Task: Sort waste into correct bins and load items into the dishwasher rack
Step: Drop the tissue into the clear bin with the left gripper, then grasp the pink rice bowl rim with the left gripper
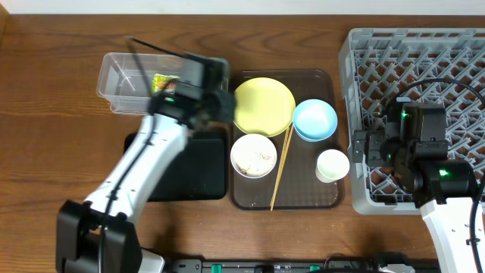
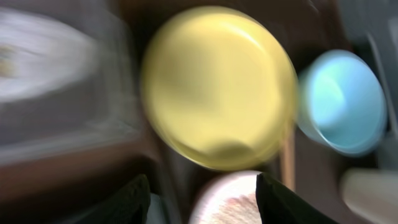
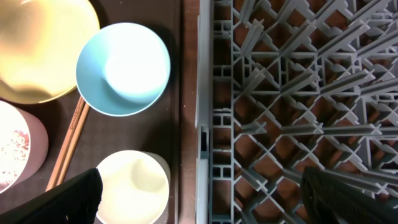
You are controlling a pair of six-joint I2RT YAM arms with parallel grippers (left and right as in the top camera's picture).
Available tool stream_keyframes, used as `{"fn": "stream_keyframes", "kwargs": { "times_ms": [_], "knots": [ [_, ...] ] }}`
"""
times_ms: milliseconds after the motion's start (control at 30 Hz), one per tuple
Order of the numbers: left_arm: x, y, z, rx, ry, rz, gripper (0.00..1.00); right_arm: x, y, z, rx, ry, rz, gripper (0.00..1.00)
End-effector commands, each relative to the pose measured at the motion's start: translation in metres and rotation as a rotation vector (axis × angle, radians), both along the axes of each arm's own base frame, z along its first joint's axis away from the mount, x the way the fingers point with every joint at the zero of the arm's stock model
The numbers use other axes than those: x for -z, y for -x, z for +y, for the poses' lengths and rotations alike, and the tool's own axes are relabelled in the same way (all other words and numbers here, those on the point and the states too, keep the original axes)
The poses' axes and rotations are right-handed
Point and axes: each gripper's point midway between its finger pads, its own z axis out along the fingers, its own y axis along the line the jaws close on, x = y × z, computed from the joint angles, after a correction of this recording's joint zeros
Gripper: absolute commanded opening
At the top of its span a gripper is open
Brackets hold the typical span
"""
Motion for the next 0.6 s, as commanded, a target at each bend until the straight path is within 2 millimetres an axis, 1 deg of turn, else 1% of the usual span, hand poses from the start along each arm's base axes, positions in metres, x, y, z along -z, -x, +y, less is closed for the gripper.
{"fn": "stream_keyframes", "kwargs": {
  "times_ms": [0, 67, 200, 267, 400, 500, 567],
  "knots": [
    [0.010, 0.028, -0.040, 0.055, 0.036, 0.078, 0.57, -0.009, -0.003, 0.004, -0.018, -0.001, -0.025, 0.99],
    [0.021, 0.043, -0.057, 0.054, 0.009, 0.105, 0.57, -0.009, -0.003, 0.004, -0.018, -0.001, -0.025, 0.99],
    [0.046, 0.061, -0.072, 0.012, -0.095, 0.120, 0.56, -0.009, -0.003, 0.004, -0.019, -0.001, -0.024, 0.99],
    [0.058, 0.070, -0.082, 0.033, -0.135, 0.126, 0.55, -0.009, -0.003, 0.004, -0.018, -0.001, -0.024, 0.99],
    [0.084, 0.082, -0.092, 0.067, -0.228, 0.130, 0.52, -0.009, -0.002, 0.004, -0.018, -0.001, -0.023, 0.99],
    [0.101, 0.088, -0.098, 0.090, -0.255, 0.155, 0.51, -0.009, -0.002, 0.004, -0.018, -0.001, -0.023, 0.99],
    [0.110, 0.090, -0.099, 0.095, -0.268, 0.167, 0.46, -0.009, -0.002, 0.004, -0.018, -0.001, -0.021, 0.99]
  ]
}}
